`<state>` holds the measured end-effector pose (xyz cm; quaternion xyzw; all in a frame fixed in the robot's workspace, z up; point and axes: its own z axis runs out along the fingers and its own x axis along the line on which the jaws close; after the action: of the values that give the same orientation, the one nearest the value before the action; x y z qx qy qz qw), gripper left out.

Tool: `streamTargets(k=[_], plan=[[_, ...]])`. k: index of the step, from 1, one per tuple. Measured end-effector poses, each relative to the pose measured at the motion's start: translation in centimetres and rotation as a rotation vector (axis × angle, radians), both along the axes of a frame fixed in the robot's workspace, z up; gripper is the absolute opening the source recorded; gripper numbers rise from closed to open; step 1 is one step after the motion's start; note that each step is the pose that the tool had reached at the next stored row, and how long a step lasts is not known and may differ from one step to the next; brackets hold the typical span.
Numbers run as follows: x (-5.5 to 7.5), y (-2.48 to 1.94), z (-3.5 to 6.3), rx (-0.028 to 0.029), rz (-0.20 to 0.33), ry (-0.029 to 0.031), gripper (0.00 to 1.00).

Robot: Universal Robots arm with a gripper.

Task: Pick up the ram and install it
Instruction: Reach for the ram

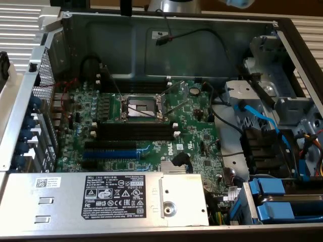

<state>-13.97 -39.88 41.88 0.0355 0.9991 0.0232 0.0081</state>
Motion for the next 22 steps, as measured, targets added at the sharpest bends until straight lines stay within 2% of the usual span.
streamTargets(k=[22], plan=[[-10.0,-0.24,0.29,0.0,0.0,0.0,0.1]])
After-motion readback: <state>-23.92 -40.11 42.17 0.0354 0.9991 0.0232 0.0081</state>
